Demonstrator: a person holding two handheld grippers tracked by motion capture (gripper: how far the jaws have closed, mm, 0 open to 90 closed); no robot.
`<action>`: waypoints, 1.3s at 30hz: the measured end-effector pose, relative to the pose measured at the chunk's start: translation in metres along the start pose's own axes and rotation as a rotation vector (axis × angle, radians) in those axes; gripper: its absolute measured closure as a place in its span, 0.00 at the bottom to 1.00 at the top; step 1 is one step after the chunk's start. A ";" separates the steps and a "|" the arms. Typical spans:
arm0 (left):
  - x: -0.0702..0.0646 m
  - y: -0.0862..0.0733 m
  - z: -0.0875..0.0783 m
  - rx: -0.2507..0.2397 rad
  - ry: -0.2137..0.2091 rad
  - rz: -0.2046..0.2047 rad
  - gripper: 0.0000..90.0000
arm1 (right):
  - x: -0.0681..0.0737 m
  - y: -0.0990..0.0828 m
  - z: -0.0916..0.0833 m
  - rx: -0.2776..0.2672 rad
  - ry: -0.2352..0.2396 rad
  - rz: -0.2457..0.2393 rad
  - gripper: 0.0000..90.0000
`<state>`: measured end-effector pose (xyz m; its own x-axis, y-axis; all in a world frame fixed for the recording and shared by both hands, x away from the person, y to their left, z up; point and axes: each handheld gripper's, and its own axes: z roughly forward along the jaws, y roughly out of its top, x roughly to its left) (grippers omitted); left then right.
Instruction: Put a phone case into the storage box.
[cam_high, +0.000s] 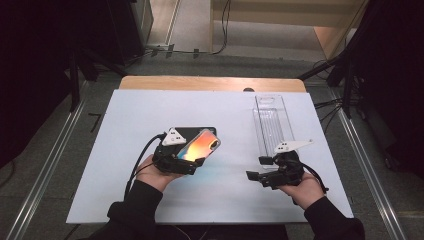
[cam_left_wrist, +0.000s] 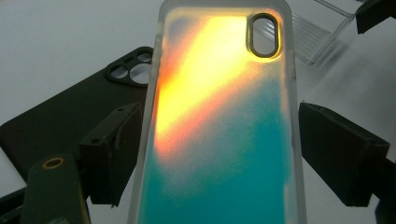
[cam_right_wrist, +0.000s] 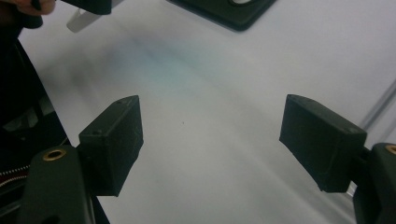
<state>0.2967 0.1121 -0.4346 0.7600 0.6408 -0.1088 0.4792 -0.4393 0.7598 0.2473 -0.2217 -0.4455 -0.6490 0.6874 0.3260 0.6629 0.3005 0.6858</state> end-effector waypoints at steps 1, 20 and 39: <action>0.000 0.000 0.000 -0.007 0.004 -0.007 0.19 | 0.001 0.002 0.001 -0.006 0.001 0.004 0.22; -0.009 -0.015 0.010 -0.234 0.112 -0.050 0.19 | 0.016 0.039 0.012 -0.092 -0.018 0.039 0.22; -0.015 -0.028 0.017 -0.352 0.172 -0.008 0.19 | 0.029 0.072 0.027 -0.160 0.014 0.090 0.22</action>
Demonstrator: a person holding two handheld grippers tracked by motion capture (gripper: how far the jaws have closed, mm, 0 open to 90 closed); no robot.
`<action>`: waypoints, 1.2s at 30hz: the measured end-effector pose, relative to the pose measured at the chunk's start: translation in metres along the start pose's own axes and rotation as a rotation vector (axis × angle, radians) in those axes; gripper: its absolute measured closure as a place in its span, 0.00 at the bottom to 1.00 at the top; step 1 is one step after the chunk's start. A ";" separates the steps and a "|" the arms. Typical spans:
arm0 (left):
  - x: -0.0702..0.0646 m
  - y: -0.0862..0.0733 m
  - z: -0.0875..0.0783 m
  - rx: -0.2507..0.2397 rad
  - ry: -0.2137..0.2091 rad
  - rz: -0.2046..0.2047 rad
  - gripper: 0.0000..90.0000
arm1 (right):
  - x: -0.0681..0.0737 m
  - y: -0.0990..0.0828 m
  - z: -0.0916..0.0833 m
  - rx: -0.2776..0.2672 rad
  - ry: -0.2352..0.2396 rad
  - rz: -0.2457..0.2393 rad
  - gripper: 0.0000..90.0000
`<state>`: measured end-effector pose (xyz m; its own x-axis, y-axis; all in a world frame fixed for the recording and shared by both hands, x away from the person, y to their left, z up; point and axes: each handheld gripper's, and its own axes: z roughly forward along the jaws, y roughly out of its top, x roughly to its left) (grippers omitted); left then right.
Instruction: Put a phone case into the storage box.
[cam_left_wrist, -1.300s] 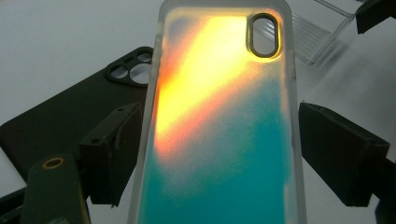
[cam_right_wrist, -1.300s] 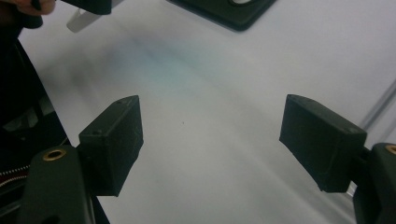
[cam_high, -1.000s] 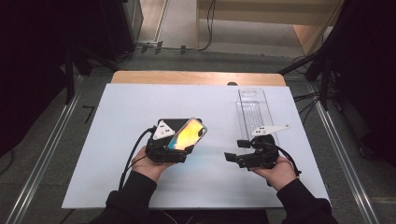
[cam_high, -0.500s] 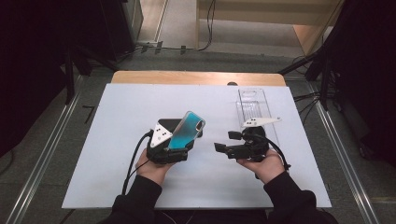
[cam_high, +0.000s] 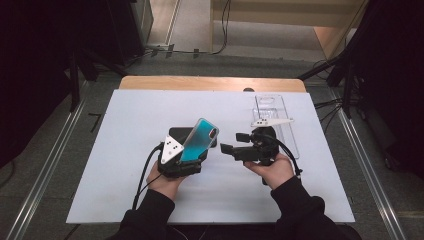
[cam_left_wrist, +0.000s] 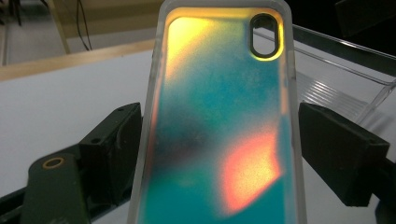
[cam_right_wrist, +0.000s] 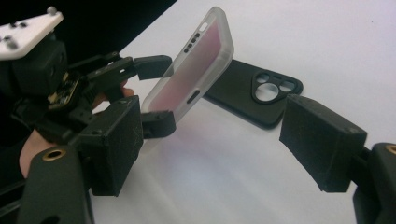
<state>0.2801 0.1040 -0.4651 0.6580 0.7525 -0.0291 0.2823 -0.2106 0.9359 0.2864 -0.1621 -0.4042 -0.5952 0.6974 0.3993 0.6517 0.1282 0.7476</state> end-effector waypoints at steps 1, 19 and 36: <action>-0.001 0.000 0.000 -0.007 -0.005 -0.002 0.19 | 0.000 0.001 0.002 -0.004 0.004 0.001 0.22; -0.005 0.004 -0.003 -0.014 -0.041 -0.075 0.19 | 0.004 0.021 0.027 0.000 0.019 0.042 0.22; -0.013 0.005 -0.004 0.000 -0.050 -0.122 0.19 | -0.005 0.029 0.045 0.046 0.069 0.275 0.72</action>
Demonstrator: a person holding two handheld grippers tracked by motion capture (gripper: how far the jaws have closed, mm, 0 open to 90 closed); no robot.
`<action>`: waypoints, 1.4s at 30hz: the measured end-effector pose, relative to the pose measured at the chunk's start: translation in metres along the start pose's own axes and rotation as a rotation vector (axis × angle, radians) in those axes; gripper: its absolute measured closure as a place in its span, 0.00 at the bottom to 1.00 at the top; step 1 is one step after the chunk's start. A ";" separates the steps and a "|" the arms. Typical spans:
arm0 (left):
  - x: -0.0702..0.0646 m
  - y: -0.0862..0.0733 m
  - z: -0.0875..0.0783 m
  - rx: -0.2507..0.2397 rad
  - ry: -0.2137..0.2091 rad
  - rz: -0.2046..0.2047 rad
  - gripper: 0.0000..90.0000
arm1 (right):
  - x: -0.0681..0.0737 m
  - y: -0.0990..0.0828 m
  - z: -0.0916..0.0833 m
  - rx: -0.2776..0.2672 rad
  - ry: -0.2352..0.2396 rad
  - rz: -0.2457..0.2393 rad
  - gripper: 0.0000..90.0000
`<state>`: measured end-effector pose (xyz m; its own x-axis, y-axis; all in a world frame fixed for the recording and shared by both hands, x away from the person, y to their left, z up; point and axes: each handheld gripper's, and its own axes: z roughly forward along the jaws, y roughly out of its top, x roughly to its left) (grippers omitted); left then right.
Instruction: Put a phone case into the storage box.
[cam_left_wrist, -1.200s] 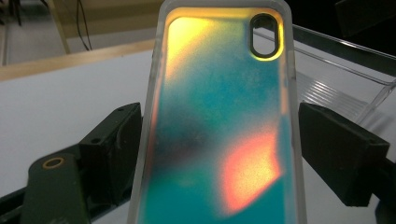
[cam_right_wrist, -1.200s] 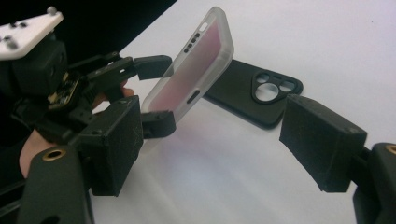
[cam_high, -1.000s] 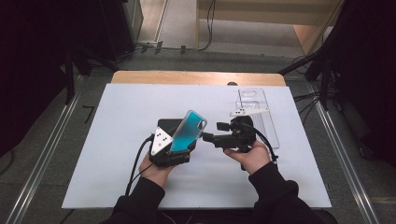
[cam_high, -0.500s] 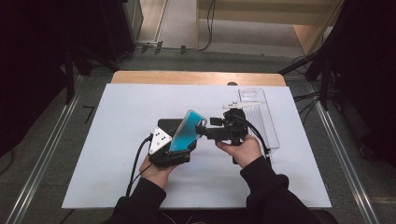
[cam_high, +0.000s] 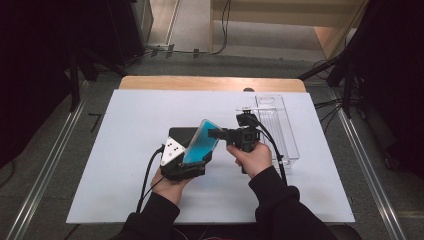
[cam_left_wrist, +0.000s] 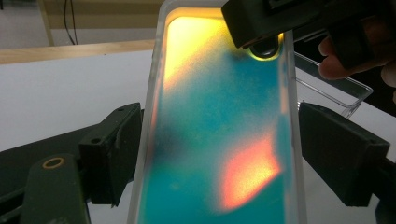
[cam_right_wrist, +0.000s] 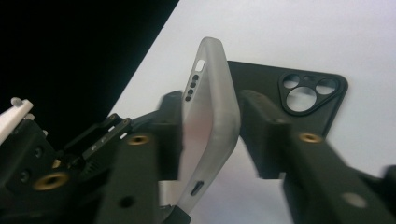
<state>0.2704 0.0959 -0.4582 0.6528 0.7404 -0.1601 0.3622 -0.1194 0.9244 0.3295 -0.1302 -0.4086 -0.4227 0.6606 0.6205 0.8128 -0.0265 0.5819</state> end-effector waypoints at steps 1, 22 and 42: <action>0.000 0.000 0.000 0.001 -0.003 0.001 0.19 | -0.001 0.000 0.000 -0.002 0.000 0.006 0.79; -0.004 0.009 0.001 0.086 -0.058 -0.010 0.15 | 0.004 0.003 -0.012 -0.008 -0.005 -0.018 0.85; 0.024 0.028 -0.007 0.290 -0.156 -0.057 0.18 | 0.004 0.000 -0.021 -0.045 -0.078 -0.250 0.85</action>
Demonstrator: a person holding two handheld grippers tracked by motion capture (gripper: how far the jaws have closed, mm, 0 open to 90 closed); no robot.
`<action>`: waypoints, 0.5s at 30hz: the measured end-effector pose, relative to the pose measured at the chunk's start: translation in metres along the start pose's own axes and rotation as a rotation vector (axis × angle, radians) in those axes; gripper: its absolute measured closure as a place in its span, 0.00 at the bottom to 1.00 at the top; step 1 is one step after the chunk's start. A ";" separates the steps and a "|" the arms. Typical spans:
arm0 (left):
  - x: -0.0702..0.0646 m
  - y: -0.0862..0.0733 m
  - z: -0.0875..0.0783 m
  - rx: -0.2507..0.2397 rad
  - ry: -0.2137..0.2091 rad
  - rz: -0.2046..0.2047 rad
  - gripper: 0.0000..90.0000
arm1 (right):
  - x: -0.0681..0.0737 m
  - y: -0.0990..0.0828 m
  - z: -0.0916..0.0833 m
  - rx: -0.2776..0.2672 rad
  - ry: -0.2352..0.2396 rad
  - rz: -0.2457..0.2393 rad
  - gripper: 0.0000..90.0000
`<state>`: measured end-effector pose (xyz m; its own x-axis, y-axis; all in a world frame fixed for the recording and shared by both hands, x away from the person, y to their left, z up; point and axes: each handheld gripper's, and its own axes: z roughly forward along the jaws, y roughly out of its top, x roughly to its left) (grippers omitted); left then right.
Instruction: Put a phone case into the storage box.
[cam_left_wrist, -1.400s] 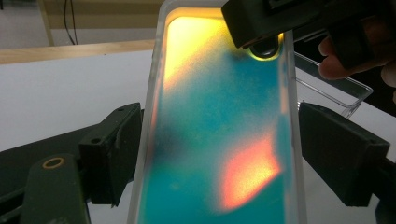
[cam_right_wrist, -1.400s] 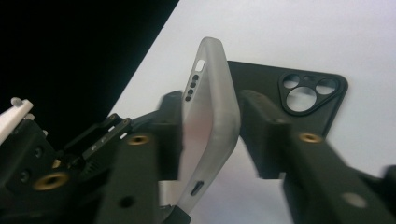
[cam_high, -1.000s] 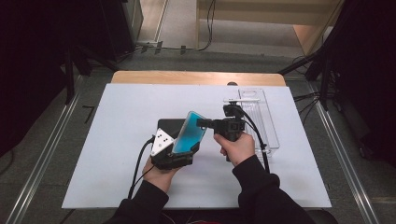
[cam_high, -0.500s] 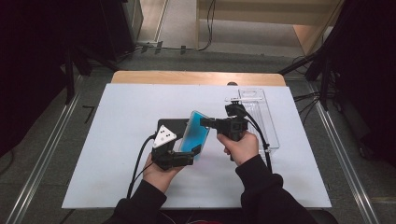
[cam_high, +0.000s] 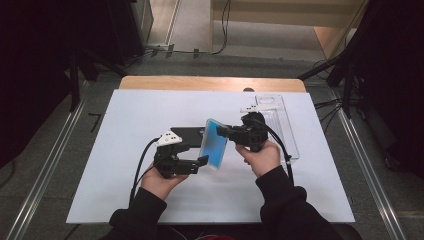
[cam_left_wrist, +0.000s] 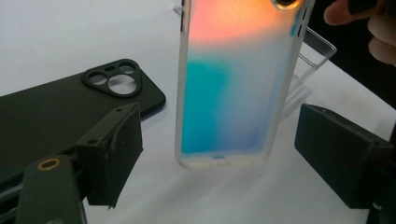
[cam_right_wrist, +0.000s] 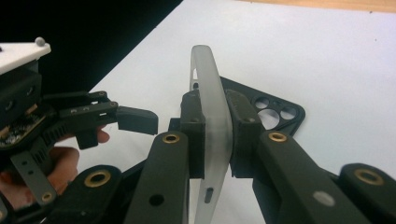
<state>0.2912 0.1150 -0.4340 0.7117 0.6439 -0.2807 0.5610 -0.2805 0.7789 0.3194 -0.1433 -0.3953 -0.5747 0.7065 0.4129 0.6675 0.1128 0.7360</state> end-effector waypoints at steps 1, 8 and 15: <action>0.001 0.001 -0.001 0.008 -0.008 -0.003 0.18 | -0.001 0.000 0.000 -0.001 0.005 -0.004 0.85; 0.010 0.010 -0.005 0.052 -0.054 0.022 0.18 | -0.007 0.001 -0.001 0.000 0.040 -0.043 0.85; 0.015 0.013 -0.006 0.107 -0.099 0.048 0.18 | -0.007 -0.003 -0.002 0.033 0.073 -0.134 0.85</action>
<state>0.3061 0.1251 -0.4250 0.7742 0.5559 -0.3028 0.5634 -0.3871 0.7298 0.3209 -0.1505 -0.3991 -0.6915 0.6313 0.3511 0.5971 0.2259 0.7697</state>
